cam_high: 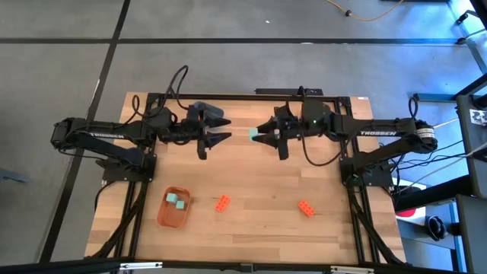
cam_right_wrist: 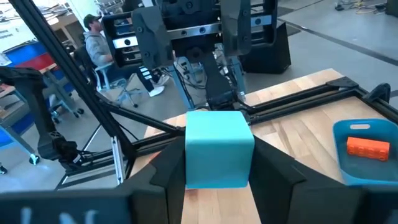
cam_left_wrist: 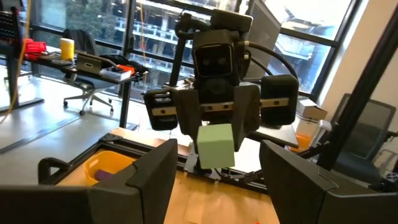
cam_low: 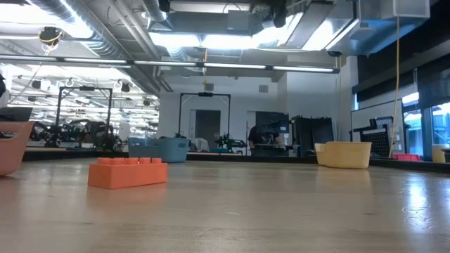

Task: Sort & place blocks by color
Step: Put the light blue block into the orange bin

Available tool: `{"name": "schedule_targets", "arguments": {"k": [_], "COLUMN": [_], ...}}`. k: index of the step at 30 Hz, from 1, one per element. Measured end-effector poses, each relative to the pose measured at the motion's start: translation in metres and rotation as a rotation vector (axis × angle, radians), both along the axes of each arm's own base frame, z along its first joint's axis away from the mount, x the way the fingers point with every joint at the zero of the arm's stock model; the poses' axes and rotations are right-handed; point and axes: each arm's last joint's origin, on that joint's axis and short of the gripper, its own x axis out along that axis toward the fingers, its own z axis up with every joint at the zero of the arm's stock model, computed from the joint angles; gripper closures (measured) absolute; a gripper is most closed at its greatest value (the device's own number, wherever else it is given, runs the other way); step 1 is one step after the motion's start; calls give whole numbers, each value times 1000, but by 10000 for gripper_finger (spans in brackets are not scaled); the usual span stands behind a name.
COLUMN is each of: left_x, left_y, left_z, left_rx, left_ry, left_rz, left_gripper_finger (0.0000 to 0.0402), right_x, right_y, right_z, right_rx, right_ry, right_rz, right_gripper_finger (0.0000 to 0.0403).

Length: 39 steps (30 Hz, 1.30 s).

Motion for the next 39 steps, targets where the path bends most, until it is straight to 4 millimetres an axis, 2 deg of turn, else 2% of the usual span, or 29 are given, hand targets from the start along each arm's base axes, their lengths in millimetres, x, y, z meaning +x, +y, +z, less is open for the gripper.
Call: {"name": "schedule_targets", "arguments": {"k": [20, 24, 32, 36, 39], "left_x": [0, 0, 0, 9, 23], "left_y": [0, -6, -25, -27, -29], "left_z": [0, -3, -5, -7, -7], "left_rx": [23, 174, 599, 689, 750], "left_ry": [6, 57, 178, 189, 215], "left_rz": [16, 51, 199, 241, 237], "left_gripper_finger": [182, 182, 182, 182, 182], "right_x": [0, 0, 1, 4, 12], "right_y": [-1, -1, -2, -3, -4], "right_z": [0, 3, 10, 10, 3], "right_rx": [32, 69, 154, 198, 234], "right_ry": [4, -20, -90, -107, -98], "right_rz": [4, -2, -30, -70, -73], "right_gripper_finger": [266, 266, 266, 266, 266]}}
